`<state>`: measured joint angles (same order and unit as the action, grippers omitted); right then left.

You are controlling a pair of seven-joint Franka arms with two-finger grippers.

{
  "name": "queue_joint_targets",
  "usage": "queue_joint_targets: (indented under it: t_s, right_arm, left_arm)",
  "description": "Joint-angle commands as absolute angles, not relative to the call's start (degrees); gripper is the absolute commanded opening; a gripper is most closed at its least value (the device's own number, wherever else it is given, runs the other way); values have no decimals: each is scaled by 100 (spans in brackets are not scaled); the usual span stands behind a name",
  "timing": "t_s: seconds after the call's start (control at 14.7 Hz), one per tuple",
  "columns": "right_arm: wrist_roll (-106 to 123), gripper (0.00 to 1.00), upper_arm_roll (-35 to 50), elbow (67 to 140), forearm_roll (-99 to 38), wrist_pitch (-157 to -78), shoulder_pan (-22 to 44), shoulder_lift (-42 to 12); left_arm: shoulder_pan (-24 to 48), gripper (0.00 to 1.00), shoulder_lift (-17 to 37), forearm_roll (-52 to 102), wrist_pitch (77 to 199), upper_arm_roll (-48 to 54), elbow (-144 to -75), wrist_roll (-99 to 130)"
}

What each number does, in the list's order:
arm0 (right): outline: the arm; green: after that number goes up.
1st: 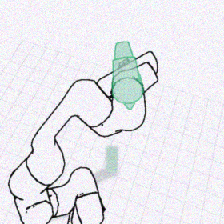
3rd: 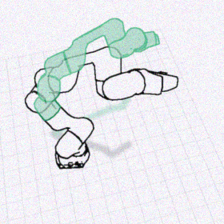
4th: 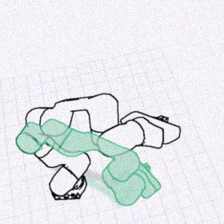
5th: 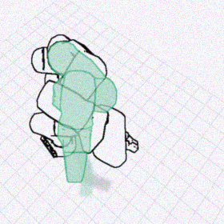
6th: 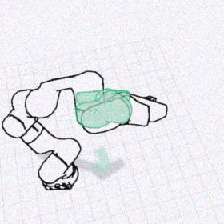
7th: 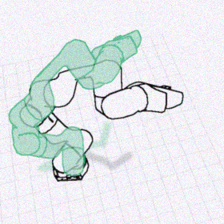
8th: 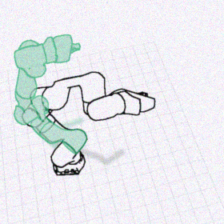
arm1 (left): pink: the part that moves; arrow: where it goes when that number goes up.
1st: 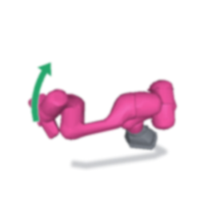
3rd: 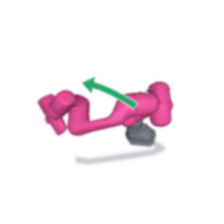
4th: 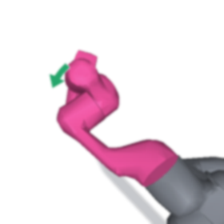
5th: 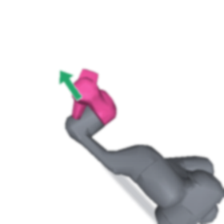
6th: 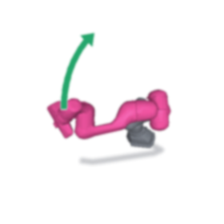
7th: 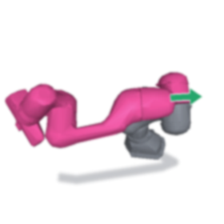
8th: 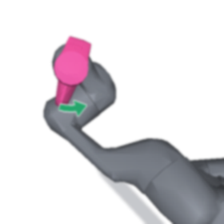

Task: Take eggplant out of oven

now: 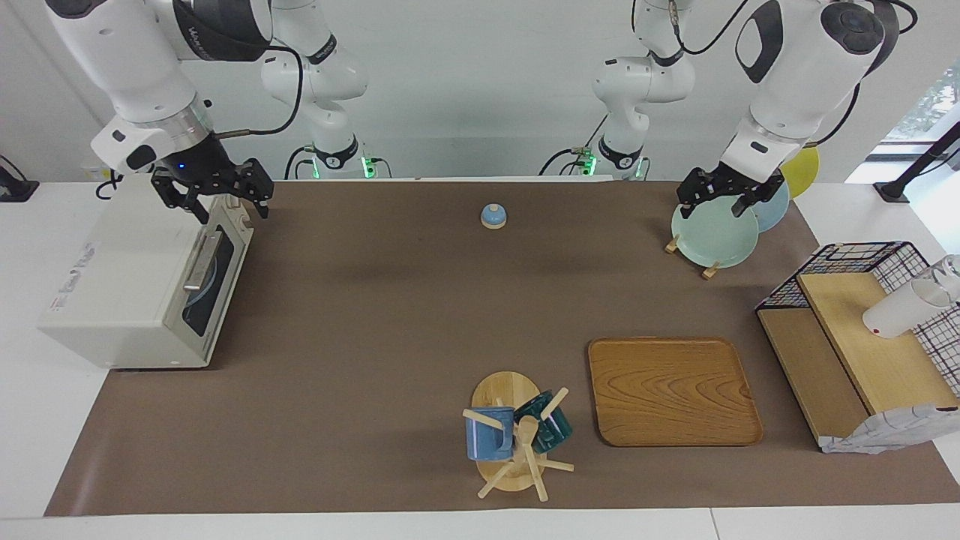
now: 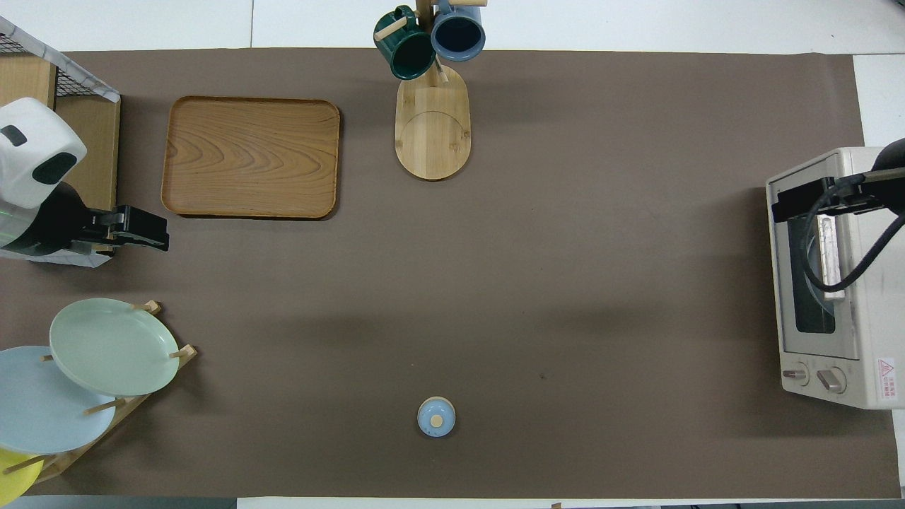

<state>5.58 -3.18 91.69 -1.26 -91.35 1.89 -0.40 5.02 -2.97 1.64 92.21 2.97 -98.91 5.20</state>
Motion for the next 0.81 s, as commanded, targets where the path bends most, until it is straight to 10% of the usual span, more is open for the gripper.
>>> queue_joint_targets:
  t_s: [0.0,0.07,0.14,0.27,0.75]
  right_arm:
    - [527,100,-308,9272,-202,-9115,123,53]
    - [519,84,-325,9551,-211,-9201,97,183]
    - [527,38,-360,9754,-211,-9280,18,280]
    - [571,4,-360,9957,-202,-9369,-140,360]
    - [881,0,-387,10659,68,-9965,-299,562]
  left_arm:
    - [527,100,-404,228,9114,246,-9923,562]
    - [527,100,-404,229,9132,246,-9932,562]
    - [527,100,-404,229,9158,246,-9932,562]
    - [536,100,-404,229,9167,246,-9949,562]
    - [545,100,-396,228,9255,255,-9940,510]
